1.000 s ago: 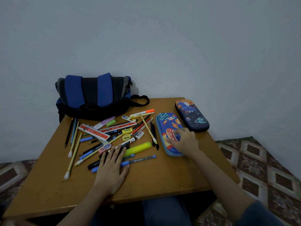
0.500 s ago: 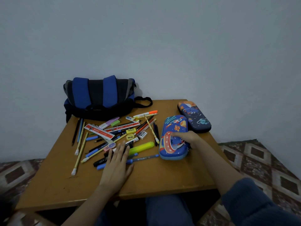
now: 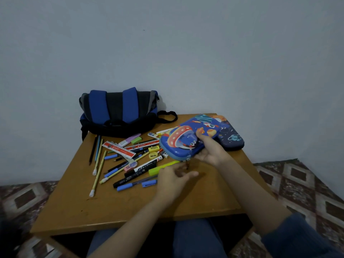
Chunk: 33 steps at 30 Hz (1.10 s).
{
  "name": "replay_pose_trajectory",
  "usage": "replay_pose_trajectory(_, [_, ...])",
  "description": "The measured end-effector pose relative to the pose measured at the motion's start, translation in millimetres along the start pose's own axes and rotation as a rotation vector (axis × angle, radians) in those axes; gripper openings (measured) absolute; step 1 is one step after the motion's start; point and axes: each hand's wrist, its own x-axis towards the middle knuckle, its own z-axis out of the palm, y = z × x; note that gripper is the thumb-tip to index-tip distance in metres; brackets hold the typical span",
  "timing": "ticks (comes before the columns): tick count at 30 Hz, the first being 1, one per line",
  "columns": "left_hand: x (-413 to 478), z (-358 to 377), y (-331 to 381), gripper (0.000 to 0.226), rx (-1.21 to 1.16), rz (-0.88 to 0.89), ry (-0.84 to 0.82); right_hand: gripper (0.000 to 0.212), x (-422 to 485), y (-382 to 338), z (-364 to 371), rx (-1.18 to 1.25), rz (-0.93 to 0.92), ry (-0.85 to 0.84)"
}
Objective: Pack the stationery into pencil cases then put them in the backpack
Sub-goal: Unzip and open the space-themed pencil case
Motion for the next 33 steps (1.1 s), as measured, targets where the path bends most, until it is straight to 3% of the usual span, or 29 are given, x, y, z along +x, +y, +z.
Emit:
replay_pose_trajectory(3, [1.5, 5.7, 8.9, 0.029, 0.036, -0.003, 0.230, 0.041, -7.1, 8.7, 13.0, 0.048, 0.005, 0.015])
replay_pose_trajectory(6, [1.8, 5.0, 7.1, 0.024, 0.061, -0.055, 0.329, 0.046, -6.0, 16.8, 15.2, 0.110, 0.029, 0.048])
replay_pose_trajectory(10, [0.9, 1.1, 2.8, 0.022, 0.066, -0.118, 0.363, 0.049, -5.4, 27.7, 17.2, 0.143, 0.050, 0.064])
replay_pose_trajectory(15, [-3.3, -4.6, 1.5, 0.017, 0.125, -0.055, 0.365, 0.047, -8.7, 27.1, 19.2, 0.216, 0.059, 0.066])
replay_pose_trajectory(23, [9.4, -37.7, -8.8, 0.015, 0.185, 0.017, 0.328, 0.042, 0.4, 21.5, 3.1, 0.063, -0.103, 0.121])
replay_pose_trajectory(26, [22.2, -54.2, -6.6, 0.009, 0.158, -0.001, 0.329, 0.028, -3.4, 12.2, -8.7, -0.030, -0.122, -0.043])
replay_pose_trajectory(29, [30.3, -65.3, -7.4, 0.009, 0.198, 0.068, 0.248, 0.028, -7.8, 2.3, -30.2, -0.184, -0.051, -0.231])
replay_pose_trajectory(33, [32.6, -63.1, -1.5, 0.011, 0.218, 0.142, 0.197, 0.065, -17.1, -5.2, -46.5, -0.505, 0.123, -0.449])
